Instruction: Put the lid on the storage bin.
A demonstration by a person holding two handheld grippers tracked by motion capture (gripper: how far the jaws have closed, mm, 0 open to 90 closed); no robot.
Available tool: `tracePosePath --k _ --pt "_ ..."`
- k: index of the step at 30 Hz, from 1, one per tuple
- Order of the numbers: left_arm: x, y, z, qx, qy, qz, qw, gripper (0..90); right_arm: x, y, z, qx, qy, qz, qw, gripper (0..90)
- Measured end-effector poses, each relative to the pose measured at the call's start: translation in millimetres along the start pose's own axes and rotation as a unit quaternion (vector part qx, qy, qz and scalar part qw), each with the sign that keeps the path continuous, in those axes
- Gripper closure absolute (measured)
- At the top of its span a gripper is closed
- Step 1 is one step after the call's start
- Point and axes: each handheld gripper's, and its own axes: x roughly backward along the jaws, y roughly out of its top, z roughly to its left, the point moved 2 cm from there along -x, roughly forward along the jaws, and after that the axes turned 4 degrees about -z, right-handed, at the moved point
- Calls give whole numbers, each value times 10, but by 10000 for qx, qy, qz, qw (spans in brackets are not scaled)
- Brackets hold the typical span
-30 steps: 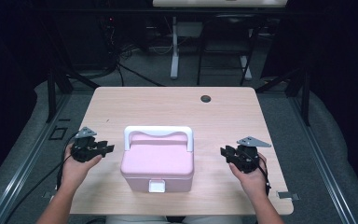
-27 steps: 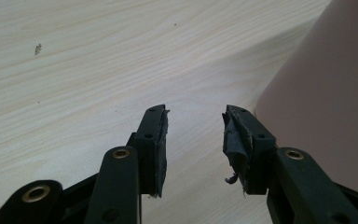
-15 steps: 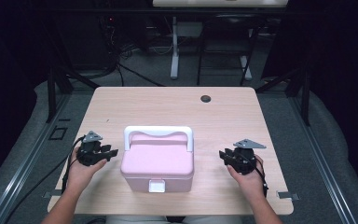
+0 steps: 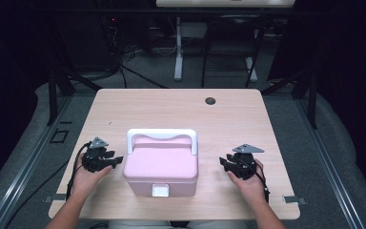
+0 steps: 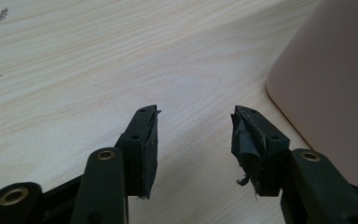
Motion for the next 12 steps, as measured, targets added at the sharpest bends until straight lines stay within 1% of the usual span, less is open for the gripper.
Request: tracePosePath --k 2,5,7,9,11,12 --pt "-10 -6 0 -19 -9 69 10000 498 -24 -4 11 70 -3 -17 10000 584" --pt "-42 -16 -6 14 30 37 10000 490 -51 -7 21 175 -49 -14 9998 545" --pt "-50 -19 -6 41 13 64 10000 488 -68 -12 27 233 -79 8 9997 513" --pt "-53 -18 -1 -6 2 97 10000 486 -79 -15 32 291 -113 19 9995 493" --pt "-54 -17 3 32 26 53 10000 486 -85 -15 29 396 -180 35 9990 486" --pt "-45 -11 15 16 -5 63 10000 487 -86 -14 30 439 -200 22 9988 485"
